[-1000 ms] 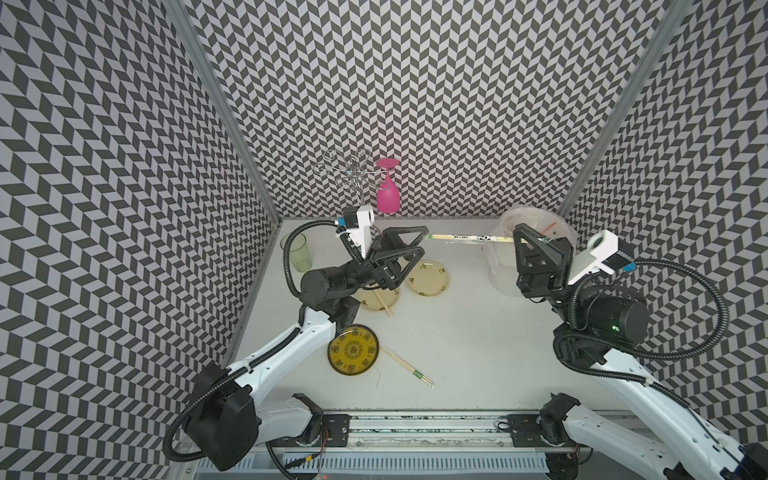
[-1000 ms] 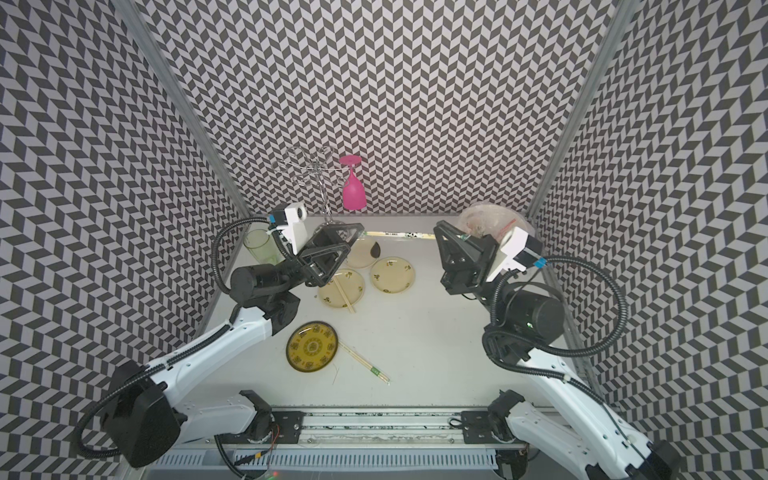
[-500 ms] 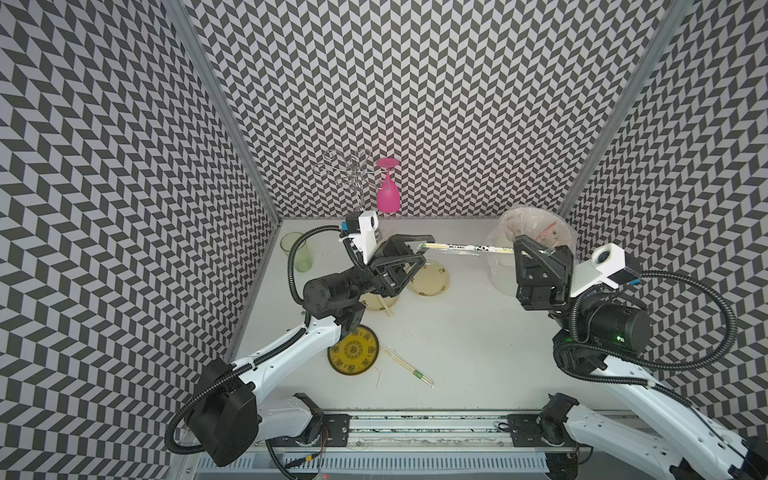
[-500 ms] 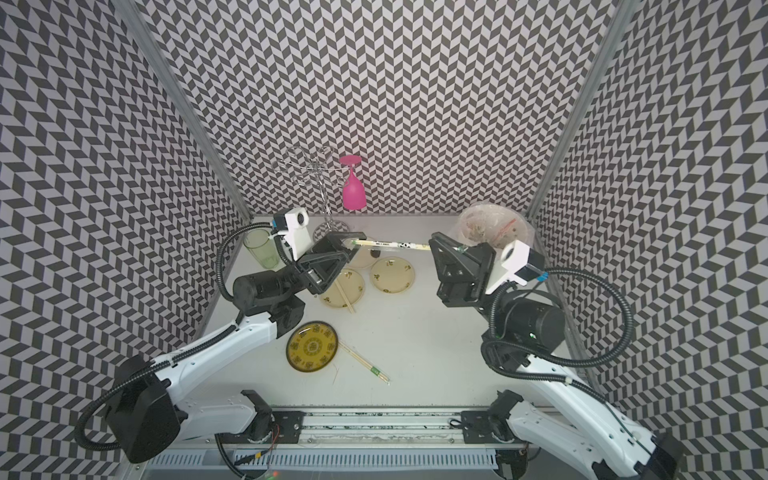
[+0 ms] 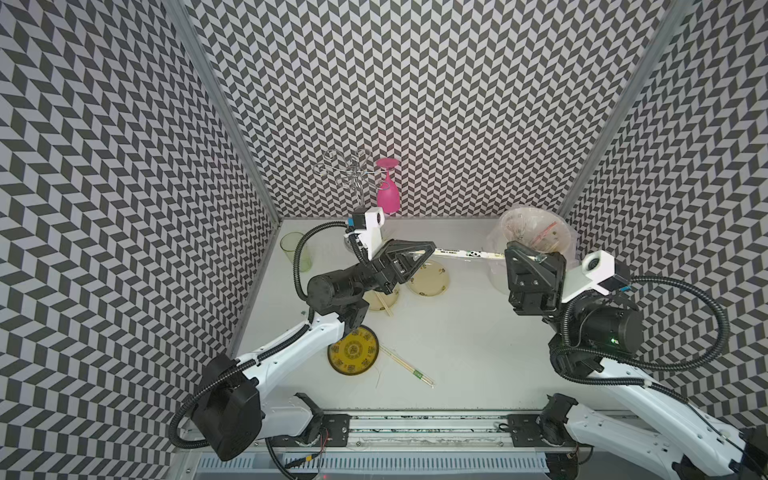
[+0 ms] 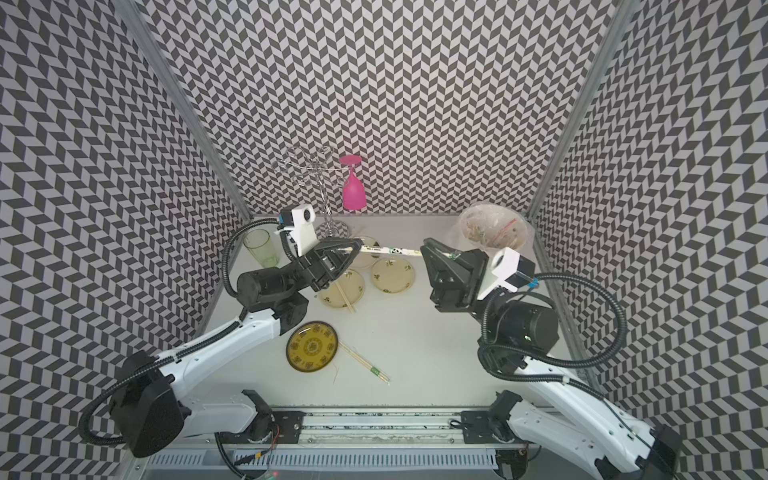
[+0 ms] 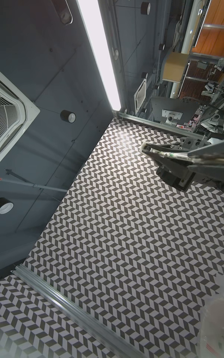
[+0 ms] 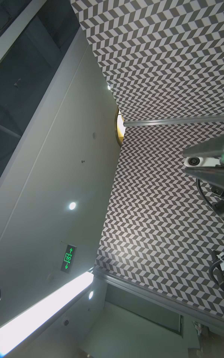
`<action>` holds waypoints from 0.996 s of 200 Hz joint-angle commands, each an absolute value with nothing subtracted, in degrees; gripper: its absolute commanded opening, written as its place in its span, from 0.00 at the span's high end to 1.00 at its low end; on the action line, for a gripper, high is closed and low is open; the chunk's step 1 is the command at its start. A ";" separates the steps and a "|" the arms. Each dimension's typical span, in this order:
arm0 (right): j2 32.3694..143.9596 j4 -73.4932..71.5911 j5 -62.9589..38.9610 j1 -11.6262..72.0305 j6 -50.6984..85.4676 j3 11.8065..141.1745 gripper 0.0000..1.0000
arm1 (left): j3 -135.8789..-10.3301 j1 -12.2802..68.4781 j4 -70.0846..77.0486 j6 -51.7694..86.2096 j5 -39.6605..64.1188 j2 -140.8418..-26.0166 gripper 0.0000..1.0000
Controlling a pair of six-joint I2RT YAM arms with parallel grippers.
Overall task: Remove the packaging of disposable chopsticks
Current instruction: Pick up the disposable chopsticks from the center of the board.
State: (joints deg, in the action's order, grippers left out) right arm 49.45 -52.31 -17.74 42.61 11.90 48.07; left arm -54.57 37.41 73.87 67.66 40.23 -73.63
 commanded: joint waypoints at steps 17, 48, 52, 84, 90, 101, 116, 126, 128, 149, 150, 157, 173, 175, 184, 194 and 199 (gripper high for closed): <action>43.70 -27.79 -9.69 42.54 6.73 52.24 0.15 | -59.87 24.66 50.33 53.12 44.85 -65.75 1.00; 40.50 -2.53 -6.87 42.54 -1.23 57.97 0.09 | -74.21 21.65 2.99 9.41 34.50 -63.72 1.00; 40.54 -0.14 -6.81 42.53 -2.36 58.44 0.09 | -75.26 21.62 0.39 5.98 33.69 -64.15 1.00; 44.96 14.65 -12.84 42.55 -11.96 62.23 0.11 | -80.98 21.94 -13.52 -15.45 36.93 -68.44 1.00; 46.20 16.34 -13.61 42.54 -13.07 62.61 0.12 | -81.80 22.05 -15.48 -17.88 36.00 -69.12 1.00; 47.77 17.31 -14.69 42.55 -14.91 62.18 0.14 | -82.11 22.08 -18.14 -21.37 35.42 -69.80 1.00; 49.13 15.30 -15.30 42.54 -15.54 60.48 0.15 | -80.49 22.06 -20.22 -25.87 36.82 -69.44 1.00; 49.93 12.97 -15.65 42.54 -14.97 59.41 0.15 | -78.27 22.15 -20.50 -28.26 38.36 -68.56 1.00; 50.03 12.62 -15.80 42.54 -14.90 59.17 0.15 | -77.88 22.17 -20.51 -28.75 38.61 -68.34 1.00; 53.25 12.30 -19.11 42.54 -15.17 59.50 0.15 | -74.06 22.67 -20.54 -31.74 39.33 -66.31 1.00; 53.56 12.48 -19.27 42.58 -15.23 59.63 0.15 | -73.95 22.72 -20.60 -31.82 39.35 -66.25 1.00; 54.85 13.61 -20.50 42.63 -15.61 60.45 0.15 | -73.30 22.99 -21.27 -32.75 39.54 -65.83 1.00; 56.88 14.52 -22.32 42.88 -15.89 61.09 0.15 | -71.98 23.95 -22.41 -34.48 40.41 -65.07 1.00; 57.02 14.44 -22.50 42.95 -15.86 60.95 0.15 | -71.81 24.03 -22.41 -34.57 40.64 -64.87 1.00; 57.45 13.94 -23.15 43.15 -15.73 60.44 0.15 | -71.08 24.10 -22.35 -35.12 42.28 -64.13 1.00; 57.81 13.59 -22.76 43.41 -15.59 59.92 0.14 | -70.44 24.07 -22.16 -35.41 44.05 -63.22 1.00; 58.03 13.35 -22.41 43.50 -15.63 59.60 0.14 | -70.24 24.06 -22.19 -35.58 44.77 -62.72 1.00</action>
